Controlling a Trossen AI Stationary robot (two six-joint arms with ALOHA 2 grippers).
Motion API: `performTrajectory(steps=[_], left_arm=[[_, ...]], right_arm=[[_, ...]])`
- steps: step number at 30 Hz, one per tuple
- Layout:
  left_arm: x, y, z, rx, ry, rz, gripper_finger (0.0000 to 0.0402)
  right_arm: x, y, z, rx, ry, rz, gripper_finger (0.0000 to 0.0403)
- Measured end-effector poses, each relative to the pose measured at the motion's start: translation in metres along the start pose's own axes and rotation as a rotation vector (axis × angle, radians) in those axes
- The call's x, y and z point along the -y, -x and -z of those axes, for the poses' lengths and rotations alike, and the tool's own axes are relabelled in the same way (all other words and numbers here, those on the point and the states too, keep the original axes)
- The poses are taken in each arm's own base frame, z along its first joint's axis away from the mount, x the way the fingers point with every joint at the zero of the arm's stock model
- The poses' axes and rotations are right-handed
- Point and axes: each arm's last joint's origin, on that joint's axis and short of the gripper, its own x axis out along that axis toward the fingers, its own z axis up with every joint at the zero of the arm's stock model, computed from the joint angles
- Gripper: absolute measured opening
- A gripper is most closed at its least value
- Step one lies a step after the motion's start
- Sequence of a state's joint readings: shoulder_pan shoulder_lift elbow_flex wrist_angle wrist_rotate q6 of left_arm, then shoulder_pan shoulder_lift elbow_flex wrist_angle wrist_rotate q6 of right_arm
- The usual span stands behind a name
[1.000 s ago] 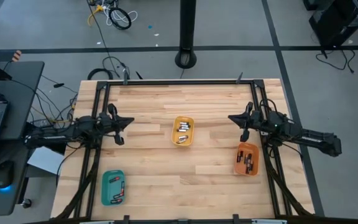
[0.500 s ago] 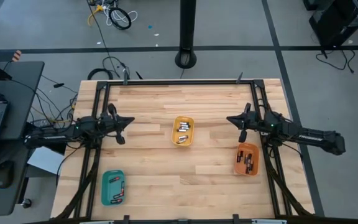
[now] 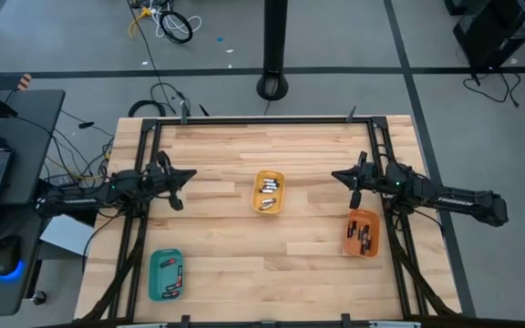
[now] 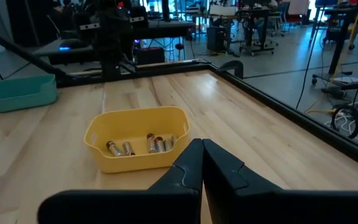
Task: Sort batteries
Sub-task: Return to Home Position
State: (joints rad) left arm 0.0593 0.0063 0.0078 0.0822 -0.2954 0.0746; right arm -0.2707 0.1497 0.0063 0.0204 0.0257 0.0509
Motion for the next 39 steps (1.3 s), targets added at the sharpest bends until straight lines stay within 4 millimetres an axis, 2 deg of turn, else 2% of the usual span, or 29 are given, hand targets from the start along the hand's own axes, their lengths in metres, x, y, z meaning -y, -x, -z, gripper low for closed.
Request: performTrajectory(steps=[39], left_arm=[[0.0015,0.0003,-0.0001,0.002,0.002,0.018,0.0012]], right_arm=[[0.0,0.0,0.0,0.0,0.001,0.0,0.0029]])
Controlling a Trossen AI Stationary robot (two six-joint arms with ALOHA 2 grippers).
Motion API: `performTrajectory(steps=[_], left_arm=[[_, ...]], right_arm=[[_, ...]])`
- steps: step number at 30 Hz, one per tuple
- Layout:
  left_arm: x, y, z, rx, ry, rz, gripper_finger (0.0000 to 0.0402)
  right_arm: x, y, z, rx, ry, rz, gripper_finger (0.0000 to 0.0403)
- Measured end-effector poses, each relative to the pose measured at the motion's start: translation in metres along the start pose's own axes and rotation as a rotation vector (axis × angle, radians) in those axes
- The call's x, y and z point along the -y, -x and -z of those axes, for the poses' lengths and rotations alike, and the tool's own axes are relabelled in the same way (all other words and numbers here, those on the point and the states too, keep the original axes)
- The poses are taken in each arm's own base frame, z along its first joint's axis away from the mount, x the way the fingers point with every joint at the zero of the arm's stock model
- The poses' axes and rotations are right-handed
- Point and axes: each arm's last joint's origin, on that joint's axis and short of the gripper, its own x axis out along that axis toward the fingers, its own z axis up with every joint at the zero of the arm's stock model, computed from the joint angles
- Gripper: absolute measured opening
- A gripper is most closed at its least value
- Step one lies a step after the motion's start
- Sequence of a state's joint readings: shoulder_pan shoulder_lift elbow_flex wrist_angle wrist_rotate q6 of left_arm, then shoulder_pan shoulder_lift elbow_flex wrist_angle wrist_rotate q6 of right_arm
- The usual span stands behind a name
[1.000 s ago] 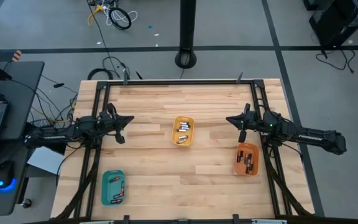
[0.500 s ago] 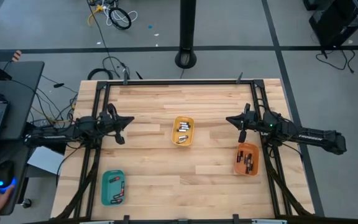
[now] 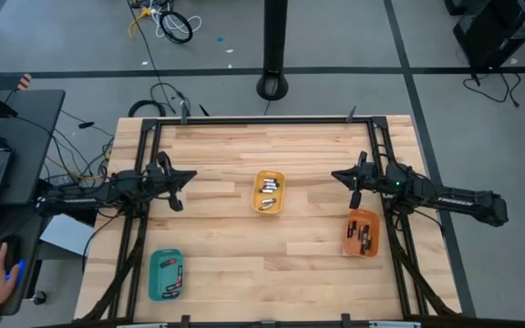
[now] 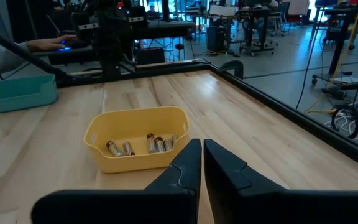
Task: Sort batteries
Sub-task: Return to Home Position
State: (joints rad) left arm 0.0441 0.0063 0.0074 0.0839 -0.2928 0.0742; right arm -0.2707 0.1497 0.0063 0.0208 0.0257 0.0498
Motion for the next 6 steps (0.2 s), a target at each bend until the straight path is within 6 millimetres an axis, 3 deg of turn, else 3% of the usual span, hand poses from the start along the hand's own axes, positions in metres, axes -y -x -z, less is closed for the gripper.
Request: performTrajectory(steps=[6], left_arm=[[0.0,0.0,0.0,0.0,0.0,0.0,0.0012]], right_arm=[[0.0,0.0,0.0,0.0,0.0,0.0,0.0026]])
